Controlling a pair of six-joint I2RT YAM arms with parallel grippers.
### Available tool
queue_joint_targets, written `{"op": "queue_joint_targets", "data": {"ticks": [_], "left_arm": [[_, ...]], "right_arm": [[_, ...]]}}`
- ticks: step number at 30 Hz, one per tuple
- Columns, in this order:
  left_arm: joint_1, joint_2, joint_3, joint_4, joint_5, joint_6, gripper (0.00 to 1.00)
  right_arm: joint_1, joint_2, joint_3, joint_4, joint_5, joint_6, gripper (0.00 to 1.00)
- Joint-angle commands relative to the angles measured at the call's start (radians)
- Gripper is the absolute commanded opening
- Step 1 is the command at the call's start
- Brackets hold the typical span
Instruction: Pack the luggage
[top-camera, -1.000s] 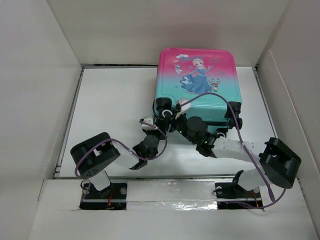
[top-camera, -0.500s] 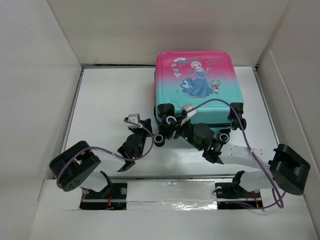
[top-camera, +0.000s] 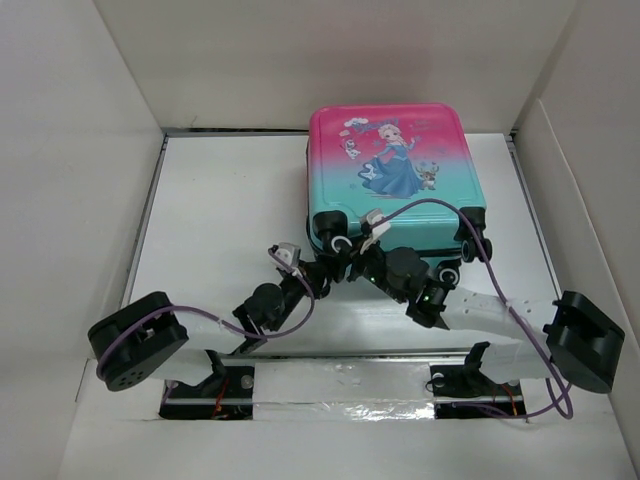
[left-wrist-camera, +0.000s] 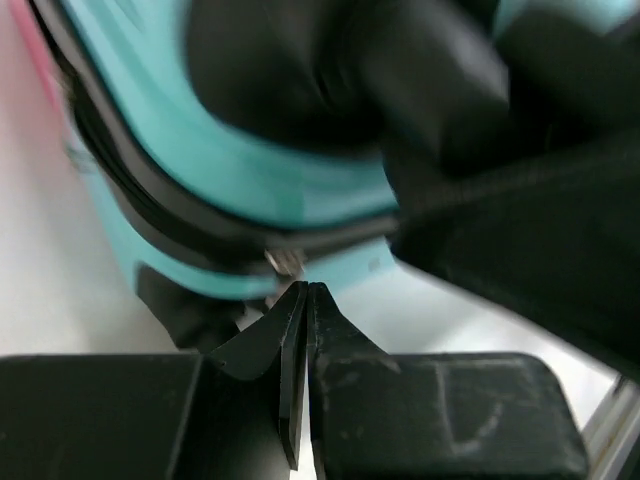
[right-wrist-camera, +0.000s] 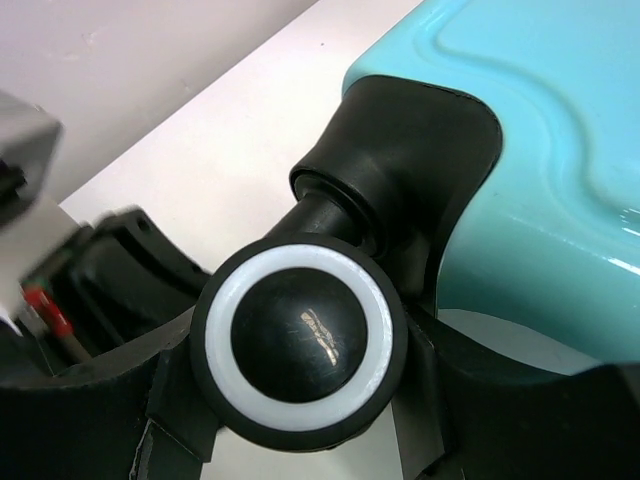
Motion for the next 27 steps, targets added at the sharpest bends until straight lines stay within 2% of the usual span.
{"op": "queue_joint_targets", "data": {"ticks": [1,4,5,6,9,16,20,23,24,26,27], "left_arm": [[-0.022,0.044,0.025,0.004,0.049,-0.007,0.00],[-0.031,0.074,0.039,0.007,0.052,-0.013,0.14],[-0.031,0.081,0.043,0.007,0.048,-0.013,0.21],[-0.031,0.094,0.054,0.010,0.043,-0.013,0.34],[-0.031,0.125,0.080,0.023,-0.021,-0.008,0.46],[-0.020,0.222,0.172,0.015,-0.169,0.006,0.44],[-0.008,0.272,0.195,0.090,-0.224,0.015,0.41],[-0.008,0.289,0.183,0.213,-0.259,0.019,0.35],[-0.008,0.291,0.183,0.249,-0.267,0.019,0.27],[-0.017,0.289,0.191,0.266,-0.322,0.030,0.22],[-0.026,0.282,0.188,0.291,-0.336,0.038,0.14]], "right_arm": [[0.019,0.009,0.122,0.117,-0.072,0.003,0.00],[0.010,0.040,0.149,0.114,-0.095,0.002,0.00],[0.010,0.048,0.164,0.114,-0.103,0.002,0.00],[0.010,0.054,0.172,0.116,-0.112,0.002,0.00],[0.010,0.068,0.193,0.114,-0.147,0.003,0.00],[0.019,0.045,0.181,0.108,-0.198,0.013,0.00],[0.044,0.031,0.178,0.097,-0.222,0.016,0.00],[0.085,0.037,0.164,0.108,-0.219,0.022,0.00],[0.085,0.040,0.158,0.125,-0.213,0.031,0.00],[0.085,0.051,0.143,0.134,-0.209,0.039,0.00],[0.085,0.052,0.138,0.137,-0.207,0.046,0.00]]}}
